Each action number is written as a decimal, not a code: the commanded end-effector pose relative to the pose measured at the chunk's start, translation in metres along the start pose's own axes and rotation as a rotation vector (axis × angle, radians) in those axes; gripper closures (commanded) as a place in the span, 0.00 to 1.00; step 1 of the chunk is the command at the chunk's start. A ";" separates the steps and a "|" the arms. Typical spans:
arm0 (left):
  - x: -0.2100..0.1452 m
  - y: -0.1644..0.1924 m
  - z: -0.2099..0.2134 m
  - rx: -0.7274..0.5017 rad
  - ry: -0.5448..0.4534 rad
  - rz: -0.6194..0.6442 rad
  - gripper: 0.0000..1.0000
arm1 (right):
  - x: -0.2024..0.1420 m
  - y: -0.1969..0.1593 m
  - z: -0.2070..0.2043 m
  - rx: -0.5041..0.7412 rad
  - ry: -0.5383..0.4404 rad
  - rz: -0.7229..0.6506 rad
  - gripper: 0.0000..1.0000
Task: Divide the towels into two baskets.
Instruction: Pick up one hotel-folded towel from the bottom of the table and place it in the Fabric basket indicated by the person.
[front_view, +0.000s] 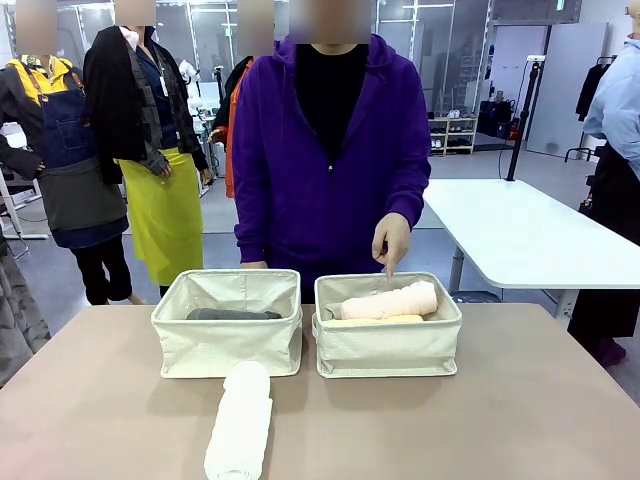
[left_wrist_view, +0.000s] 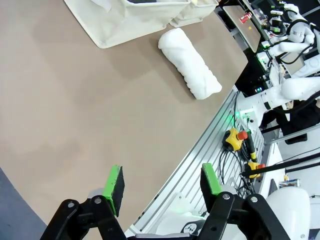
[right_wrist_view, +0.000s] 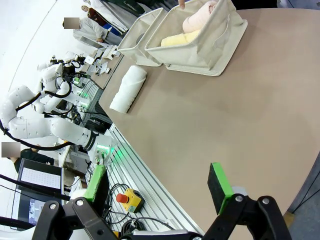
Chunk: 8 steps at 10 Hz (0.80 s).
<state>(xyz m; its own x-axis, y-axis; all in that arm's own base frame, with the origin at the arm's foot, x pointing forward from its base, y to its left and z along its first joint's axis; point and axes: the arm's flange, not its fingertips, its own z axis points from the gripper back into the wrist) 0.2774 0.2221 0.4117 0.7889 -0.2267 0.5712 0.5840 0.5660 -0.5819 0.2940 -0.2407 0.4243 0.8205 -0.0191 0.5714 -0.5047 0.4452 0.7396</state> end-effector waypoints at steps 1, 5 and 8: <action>0.001 -0.003 0.002 0.004 -0.005 -0.005 0.22 | 0.001 0.005 0.000 0.007 -0.014 -0.010 0.00; 0.022 -0.020 -0.027 -0.019 0.089 0.037 0.22 | 0.001 0.005 0.000 0.007 -0.014 -0.010 0.00; 0.058 -0.064 -0.079 -0.009 0.240 0.132 0.22 | 0.001 0.005 0.000 0.007 -0.014 -0.010 0.00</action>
<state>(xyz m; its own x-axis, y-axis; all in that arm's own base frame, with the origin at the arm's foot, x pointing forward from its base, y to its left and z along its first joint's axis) 0.3042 0.1351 0.4263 0.8536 -0.3230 0.4088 0.5207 0.5550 -0.6488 0.2942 -0.2405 0.4243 0.8206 -0.0186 0.5712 -0.5048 0.4450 0.7397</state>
